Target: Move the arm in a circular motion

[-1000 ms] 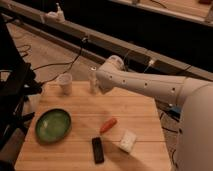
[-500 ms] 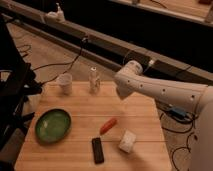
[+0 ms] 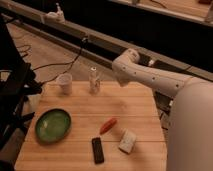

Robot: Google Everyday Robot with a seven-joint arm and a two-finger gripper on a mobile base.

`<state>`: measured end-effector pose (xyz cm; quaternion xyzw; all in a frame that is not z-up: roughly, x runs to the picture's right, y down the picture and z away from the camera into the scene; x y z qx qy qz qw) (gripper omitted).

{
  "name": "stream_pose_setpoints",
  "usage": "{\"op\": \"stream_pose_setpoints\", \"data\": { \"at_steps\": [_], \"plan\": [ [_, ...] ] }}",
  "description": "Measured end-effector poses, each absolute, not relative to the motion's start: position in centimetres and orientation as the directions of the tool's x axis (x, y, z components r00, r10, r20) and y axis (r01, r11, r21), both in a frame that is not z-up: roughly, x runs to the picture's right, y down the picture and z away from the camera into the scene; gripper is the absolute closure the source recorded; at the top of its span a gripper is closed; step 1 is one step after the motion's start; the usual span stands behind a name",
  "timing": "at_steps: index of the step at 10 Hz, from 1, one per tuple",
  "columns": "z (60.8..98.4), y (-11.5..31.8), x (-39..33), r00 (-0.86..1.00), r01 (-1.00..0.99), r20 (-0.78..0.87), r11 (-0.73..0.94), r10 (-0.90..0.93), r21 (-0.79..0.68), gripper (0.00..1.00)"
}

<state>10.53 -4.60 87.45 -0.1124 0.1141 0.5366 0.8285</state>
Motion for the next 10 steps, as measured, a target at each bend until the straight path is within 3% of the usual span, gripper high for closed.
{"op": "stream_pose_setpoints", "data": {
  "at_steps": [2,5,8,10],
  "plan": [
    [87.3,-5.6,6.5,0.455,-0.89,-0.27,0.441,0.849,-0.112,1.0],
    [85.1,-2.0,1.6,0.585,-0.809,-0.229,0.537,0.778,-0.239,1.0],
    [83.5,2.9,3.0,0.633,-0.769,-0.258,0.556,0.73,-0.315,1.0],
    [84.0,5.2,8.7,0.591,-0.807,-0.352,0.518,0.726,-0.285,1.0]
  ]
}}
